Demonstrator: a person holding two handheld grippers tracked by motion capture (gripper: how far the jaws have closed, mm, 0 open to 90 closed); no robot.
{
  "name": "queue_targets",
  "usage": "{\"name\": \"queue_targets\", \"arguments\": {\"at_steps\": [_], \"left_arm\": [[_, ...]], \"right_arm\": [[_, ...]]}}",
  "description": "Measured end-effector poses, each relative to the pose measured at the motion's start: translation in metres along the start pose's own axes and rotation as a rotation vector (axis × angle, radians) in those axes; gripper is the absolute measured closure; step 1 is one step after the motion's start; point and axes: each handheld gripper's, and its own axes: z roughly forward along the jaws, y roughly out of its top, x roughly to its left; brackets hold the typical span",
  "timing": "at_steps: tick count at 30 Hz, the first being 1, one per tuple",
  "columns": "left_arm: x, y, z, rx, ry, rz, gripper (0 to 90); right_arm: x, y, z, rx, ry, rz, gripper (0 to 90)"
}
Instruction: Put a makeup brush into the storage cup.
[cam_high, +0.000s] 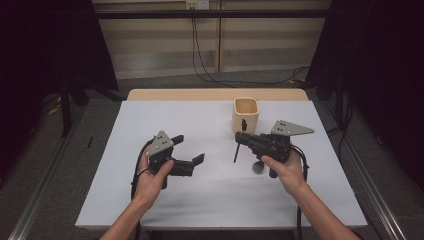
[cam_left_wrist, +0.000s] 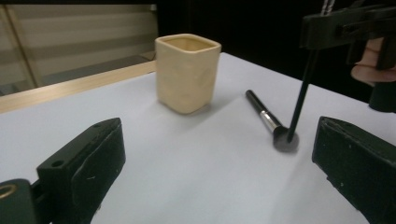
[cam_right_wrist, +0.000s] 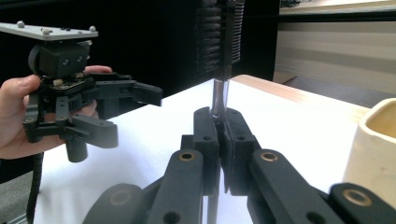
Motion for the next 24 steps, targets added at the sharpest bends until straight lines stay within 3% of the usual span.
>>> {"name": "queue_targets", "arguments": {"at_steps": [8, 13, 15, 19, 24], "left_arm": [[0.01, -0.012, -0.028, 0.019, 0.064, -0.012, 2.5], [0.014, -0.012, -0.044, -0.013, 0.093, -0.021, 2.6], [0.017, -0.014, -0.052, -0.027, 0.131, 0.005, 3.1], [0.02, -0.018, -0.061, -0.033, 0.134, -0.012, 3.1], [0.021, -0.028, -0.071, -0.033, 0.17, -0.053, 2.7]], "right_arm": [[-0.005, 0.002, -0.009, -0.008, -0.014, 0.009, 86.0], [-0.01, 0.007, -0.014, -0.023, -0.035, -0.002, 86.0], [-0.013, 0.011, -0.017, -0.033, -0.046, -0.007, 86.0], [-0.018, 0.017, -0.022, -0.038, -0.074, -0.012, 86.0], [-0.027, 0.024, -0.026, -0.053, -0.107, -0.015, 86.0]]}}
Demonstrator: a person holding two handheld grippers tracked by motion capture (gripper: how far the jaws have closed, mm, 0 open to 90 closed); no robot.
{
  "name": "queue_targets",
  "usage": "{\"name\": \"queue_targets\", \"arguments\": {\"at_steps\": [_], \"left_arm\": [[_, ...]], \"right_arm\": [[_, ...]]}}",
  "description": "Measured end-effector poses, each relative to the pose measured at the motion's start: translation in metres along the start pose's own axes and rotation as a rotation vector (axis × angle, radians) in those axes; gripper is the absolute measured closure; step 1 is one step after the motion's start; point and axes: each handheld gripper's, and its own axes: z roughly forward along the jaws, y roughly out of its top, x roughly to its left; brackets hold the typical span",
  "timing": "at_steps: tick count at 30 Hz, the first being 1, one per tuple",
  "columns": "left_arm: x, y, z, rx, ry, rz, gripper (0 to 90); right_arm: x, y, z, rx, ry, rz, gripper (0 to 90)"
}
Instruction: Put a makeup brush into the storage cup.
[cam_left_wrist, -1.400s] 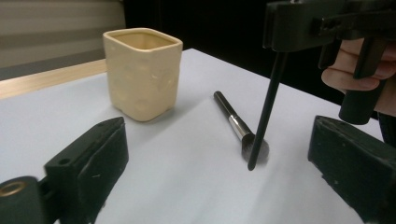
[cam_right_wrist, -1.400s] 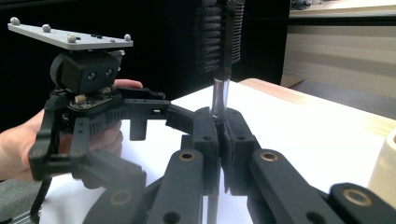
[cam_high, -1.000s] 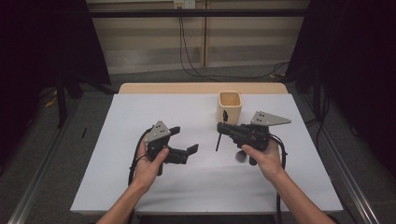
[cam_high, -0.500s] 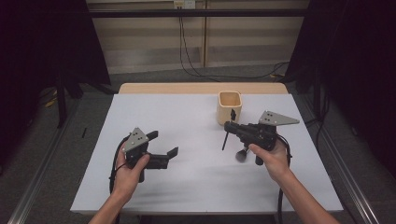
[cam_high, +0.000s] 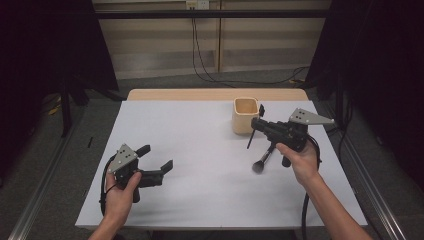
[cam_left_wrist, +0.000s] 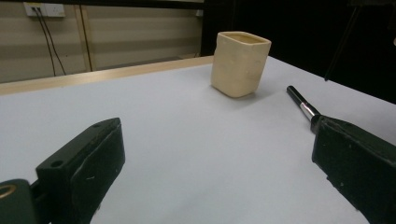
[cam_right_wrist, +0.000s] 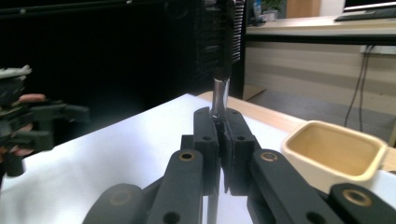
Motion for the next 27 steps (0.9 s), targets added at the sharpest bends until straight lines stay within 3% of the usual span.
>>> {"name": "queue_targets", "arguments": {"at_steps": [12, 15, 18, 20, 21, 23, 27], "left_arm": [[0.008, -0.016, -0.013, 0.002, 0.046, 0.023, 2.5], [0.009, -0.017, -0.017, -0.013, 0.036, -0.007, 2.5], [0.009, -0.018, -0.019, -0.012, 0.044, 0.001, 2.5], [0.008, -0.017, -0.019, 0.003, 0.056, 0.045, 2.5], [0.008, -0.018, -0.02, 0.002, 0.057, 0.041, 2.5], [0.01, -0.019, -0.021, -0.008, 0.029, -0.018, 2.5], [0.012, -0.021, -0.022, -0.003, 0.04, -0.02, 2.5]], "right_arm": [[-0.019, 0.016, 0.003, -0.032, -0.057, -0.009, 86.0], [-0.023, 0.019, 0.004, -0.038, -0.068, -0.007, 85.9], [-0.027, 0.021, 0.005, -0.041, -0.074, -0.007, 85.9], [-0.029, 0.023, 0.007, -0.037, -0.082, -0.009, 85.9], [-0.031, 0.024, 0.007, -0.036, -0.084, -0.015, 85.9], [-0.033, 0.027, 0.009, -0.035, -0.089, -0.015, 85.9], [-0.04, 0.032, 0.012, -0.038, -0.104, -0.021, 85.9]]}}
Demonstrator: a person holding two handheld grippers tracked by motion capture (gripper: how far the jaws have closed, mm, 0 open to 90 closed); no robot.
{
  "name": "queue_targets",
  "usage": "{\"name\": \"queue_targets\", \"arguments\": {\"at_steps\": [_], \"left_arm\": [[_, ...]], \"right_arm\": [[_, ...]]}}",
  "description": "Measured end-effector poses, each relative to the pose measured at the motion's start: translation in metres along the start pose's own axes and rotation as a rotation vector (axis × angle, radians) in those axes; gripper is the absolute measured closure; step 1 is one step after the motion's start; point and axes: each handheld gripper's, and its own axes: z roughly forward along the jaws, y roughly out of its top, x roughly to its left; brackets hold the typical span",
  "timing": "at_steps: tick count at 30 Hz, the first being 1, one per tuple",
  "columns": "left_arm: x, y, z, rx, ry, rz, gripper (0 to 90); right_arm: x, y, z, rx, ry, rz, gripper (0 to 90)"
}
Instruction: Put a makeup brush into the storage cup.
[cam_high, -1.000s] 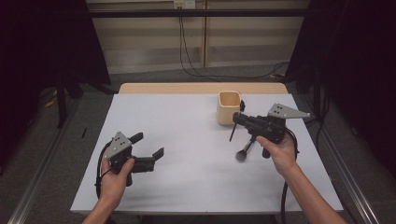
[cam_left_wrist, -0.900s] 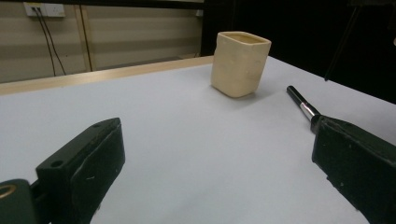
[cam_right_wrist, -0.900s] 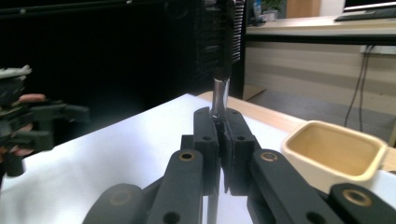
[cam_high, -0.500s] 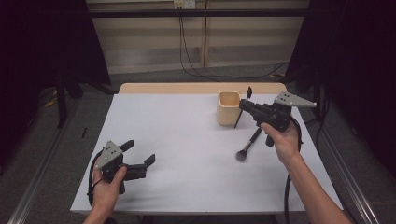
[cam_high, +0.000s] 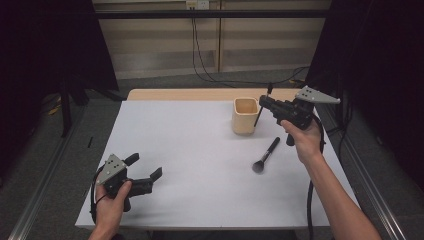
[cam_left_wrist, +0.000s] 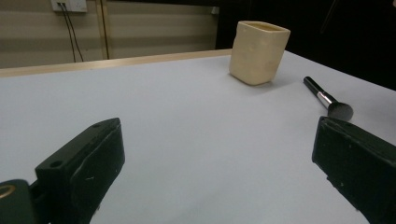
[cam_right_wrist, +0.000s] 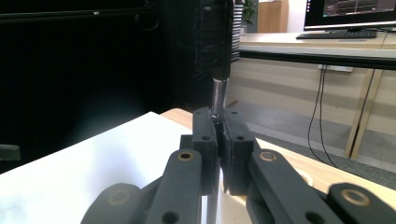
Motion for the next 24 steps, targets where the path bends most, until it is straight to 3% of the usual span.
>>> {"name": "queue_targets", "arguments": {"at_steps": [2, 10, 16, 24], "left_arm": [[-0.001, 0.001, -0.001, -0.006, 0.014, 0.016, 2.5], [-0.003, 0.001, -0.002, -0.002, -0.005, 0.047, 2.2], [-0.01, 0.002, -0.003, -0.011, -0.019, 0.053, 2.3], [-0.008, 0.002, -0.003, -0.005, -0.019, 0.065, 2.3]], "right_arm": [[-0.004, 0.003, 0.003, 0.003, -0.011, -0.003, 85.9], [-0.014, 0.012, 0.02, -0.001, -0.033, 0.004, 85.9], [-0.016, 0.018, 0.038, 0.022, -0.042, -0.015, 85.9], [-0.019, 0.021, 0.055, 0.032, -0.066, -0.037, 85.9]]}}
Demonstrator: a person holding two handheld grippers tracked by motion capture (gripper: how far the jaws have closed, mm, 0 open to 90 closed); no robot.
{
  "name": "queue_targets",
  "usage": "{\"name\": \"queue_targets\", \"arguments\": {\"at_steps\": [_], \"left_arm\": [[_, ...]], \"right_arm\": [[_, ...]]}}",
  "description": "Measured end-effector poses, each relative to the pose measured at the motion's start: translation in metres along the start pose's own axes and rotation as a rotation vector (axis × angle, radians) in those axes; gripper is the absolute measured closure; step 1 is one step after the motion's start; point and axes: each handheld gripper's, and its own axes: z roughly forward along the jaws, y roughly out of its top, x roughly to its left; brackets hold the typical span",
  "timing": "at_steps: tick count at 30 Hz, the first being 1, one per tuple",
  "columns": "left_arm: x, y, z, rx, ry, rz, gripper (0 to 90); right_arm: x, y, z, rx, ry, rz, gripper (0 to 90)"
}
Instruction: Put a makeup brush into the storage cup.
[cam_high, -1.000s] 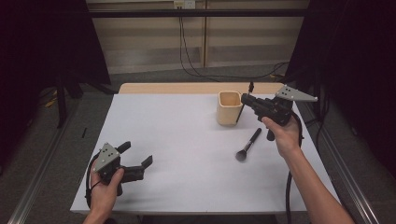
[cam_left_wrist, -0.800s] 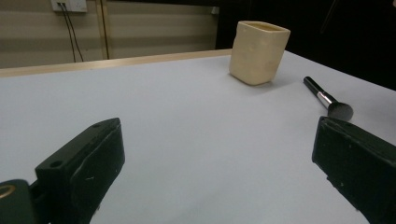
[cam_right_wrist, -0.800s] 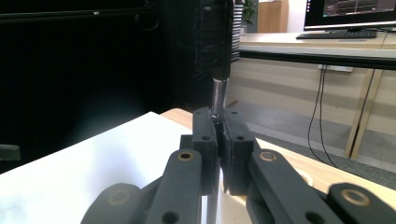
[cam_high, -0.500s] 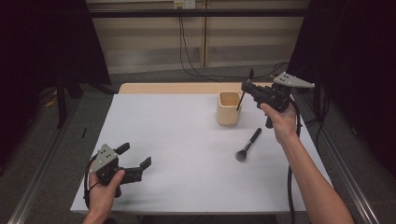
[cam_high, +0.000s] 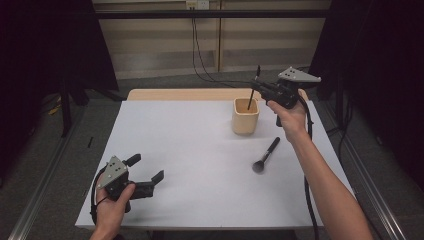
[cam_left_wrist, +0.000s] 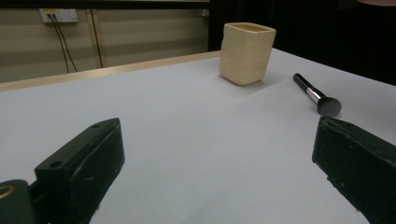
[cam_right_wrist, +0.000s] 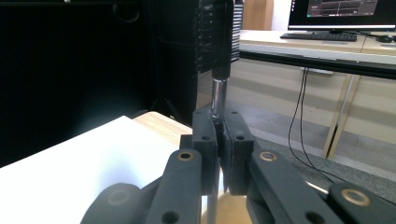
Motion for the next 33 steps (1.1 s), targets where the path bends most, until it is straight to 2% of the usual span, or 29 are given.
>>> {"name": "queue_targets", "arguments": {"at_steps": [10, 19, 33], "left_arm": [[0.005, -0.001, -0.001, -0.002, 0.01, -0.017, 2.4], [0.005, -0.001, 0.0, 0.01, 0.011, 0.002, 2.4], [0.007, -0.002, -0.002, 0.009, 0.018, 0.0, 2.4]], "right_arm": [[-0.007, -0.009, 0.01, 0.012, -0.021, 0.019, 85.9], [-0.009, -0.017, 0.017, 0.035, -0.03, 0.0, 85.9], [-0.012, -0.034, 0.025, 0.067, -0.031, 0.013, 85.8]]}}
